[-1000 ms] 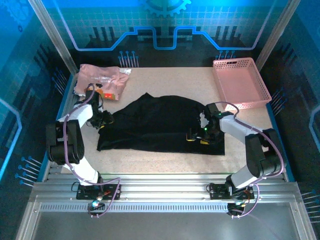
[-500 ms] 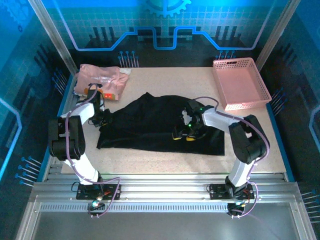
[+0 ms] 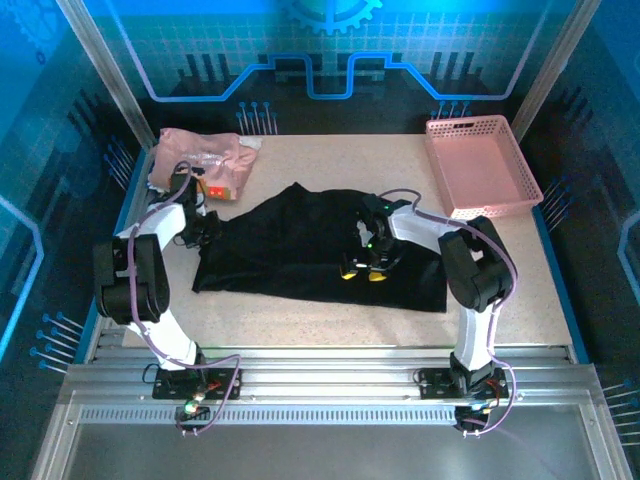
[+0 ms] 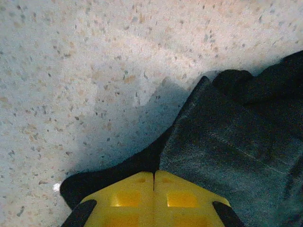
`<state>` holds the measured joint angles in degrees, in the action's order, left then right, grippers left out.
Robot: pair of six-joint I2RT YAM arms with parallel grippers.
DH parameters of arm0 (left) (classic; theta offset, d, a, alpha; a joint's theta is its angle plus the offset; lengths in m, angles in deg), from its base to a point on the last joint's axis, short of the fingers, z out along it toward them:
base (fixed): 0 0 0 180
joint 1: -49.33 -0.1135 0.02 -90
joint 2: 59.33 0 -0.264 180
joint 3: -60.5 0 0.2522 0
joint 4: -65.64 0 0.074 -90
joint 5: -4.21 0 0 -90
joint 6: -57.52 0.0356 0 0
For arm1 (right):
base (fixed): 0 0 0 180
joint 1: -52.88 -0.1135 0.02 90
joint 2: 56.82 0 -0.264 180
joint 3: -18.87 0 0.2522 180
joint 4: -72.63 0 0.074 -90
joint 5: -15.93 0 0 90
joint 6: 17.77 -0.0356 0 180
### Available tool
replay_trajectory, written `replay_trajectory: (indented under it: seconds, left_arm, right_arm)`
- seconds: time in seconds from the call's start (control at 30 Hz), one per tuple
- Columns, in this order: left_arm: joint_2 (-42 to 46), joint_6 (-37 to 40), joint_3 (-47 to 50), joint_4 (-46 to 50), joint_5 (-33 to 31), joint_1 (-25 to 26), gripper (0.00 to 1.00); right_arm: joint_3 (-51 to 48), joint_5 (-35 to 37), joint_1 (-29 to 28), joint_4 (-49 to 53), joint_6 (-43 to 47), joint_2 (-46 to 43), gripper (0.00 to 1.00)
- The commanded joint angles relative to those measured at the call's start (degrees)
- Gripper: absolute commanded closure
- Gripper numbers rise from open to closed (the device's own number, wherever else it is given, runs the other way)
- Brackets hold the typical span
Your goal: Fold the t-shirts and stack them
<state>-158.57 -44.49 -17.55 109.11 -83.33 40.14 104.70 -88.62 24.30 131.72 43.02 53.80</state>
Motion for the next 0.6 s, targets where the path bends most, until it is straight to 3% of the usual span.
replay_trajectory:
  seconds: [0.0, 0.57]
  left_arm:
    - [2.13, 1.37, -2.15, 0.71, 1.73, -1.48, 1.0]
    - [-3.78, 0.47, -10.56, 1.09, 5.6, -3.88, 0.9]
  right_arm:
    - [-2.04, 5.86, -1.46, 4.07, -0.98, 5.93, 0.27]
    - [-0.88, 9.62, -1.74, 7.24, -0.15, 8.79, 0.29]
